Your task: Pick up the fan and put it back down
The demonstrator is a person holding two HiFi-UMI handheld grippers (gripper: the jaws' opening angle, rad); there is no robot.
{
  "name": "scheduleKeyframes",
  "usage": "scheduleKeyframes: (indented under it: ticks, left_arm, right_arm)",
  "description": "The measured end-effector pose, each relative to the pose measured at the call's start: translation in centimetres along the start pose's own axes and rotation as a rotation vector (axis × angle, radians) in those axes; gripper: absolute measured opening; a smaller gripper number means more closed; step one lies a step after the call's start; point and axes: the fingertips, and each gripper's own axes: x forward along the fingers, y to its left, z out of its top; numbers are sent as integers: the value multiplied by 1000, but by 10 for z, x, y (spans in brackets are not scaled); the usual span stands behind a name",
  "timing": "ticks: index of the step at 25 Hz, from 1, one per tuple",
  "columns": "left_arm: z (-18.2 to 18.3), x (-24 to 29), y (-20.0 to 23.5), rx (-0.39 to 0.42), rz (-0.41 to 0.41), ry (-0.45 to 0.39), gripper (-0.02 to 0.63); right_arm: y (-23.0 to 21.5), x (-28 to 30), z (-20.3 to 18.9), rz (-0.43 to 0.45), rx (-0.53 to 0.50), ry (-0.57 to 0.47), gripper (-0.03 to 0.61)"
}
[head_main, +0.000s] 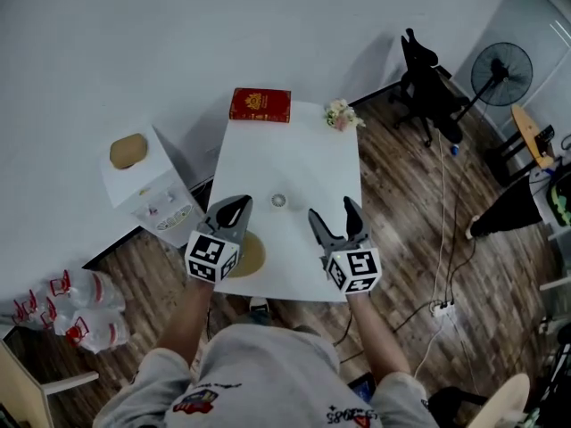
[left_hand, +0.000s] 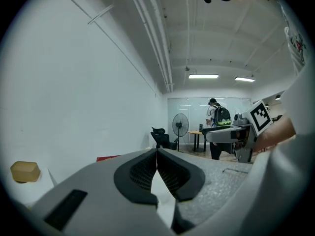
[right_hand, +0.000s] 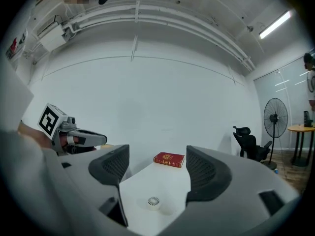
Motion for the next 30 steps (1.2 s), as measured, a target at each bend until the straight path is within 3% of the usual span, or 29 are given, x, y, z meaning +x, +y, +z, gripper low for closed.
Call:
scheduleKeyframes:
  ticks: [6, 18, 26, 30]
  left_arm:
    - [2, 34, 24, -23, 1, -6, 5]
    - [-19, 46, 50, -75, 138, 34, 5]
    - [-44, 12, 83, -108, 277, 78, 5]
    - [-58, -7, 95, -130, 337, 102, 5]
  right_arm:
    - [-13, 39, -3, 18, -6, 26, 348]
    - [-32, 86, -45, 174, -23, 149, 350]
    - [-16, 119, -94, 343, -187, 282, 356]
    - [-6, 138, -126, 416, -220, 358, 356]
